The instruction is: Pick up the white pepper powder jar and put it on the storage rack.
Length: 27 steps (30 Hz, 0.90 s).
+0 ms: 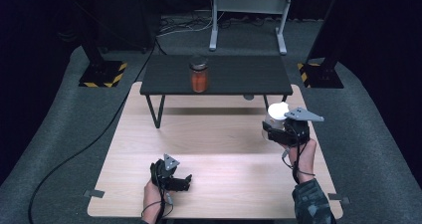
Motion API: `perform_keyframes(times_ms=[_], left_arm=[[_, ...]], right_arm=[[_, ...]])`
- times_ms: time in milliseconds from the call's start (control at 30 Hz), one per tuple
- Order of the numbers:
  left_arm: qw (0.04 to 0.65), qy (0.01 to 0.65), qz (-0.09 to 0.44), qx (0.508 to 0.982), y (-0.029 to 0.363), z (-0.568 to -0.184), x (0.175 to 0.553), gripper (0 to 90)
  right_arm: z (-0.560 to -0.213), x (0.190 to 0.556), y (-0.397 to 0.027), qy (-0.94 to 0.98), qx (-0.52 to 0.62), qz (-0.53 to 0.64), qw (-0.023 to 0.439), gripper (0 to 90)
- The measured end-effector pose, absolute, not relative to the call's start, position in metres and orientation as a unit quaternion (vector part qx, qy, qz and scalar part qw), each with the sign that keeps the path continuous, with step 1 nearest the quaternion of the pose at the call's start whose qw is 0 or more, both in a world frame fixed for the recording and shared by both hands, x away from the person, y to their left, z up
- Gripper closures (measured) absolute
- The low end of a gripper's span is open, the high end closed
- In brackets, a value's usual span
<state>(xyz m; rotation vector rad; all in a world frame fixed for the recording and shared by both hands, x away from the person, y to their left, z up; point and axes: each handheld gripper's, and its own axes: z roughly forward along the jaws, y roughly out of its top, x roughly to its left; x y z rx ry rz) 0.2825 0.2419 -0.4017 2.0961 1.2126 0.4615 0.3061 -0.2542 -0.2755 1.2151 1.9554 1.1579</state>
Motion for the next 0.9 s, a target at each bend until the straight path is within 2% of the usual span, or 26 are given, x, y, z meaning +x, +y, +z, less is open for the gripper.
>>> perform_keyframes(times_ms=[900], left_arm=[[0.334, 0.464, 0.172, 0.802, 0.243, -0.402, 0.283, 0.5]], right_arm=[[-0.258, 0.315, -0.251, 0.731, 0.443, 0.432, 0.289, 29.5]])
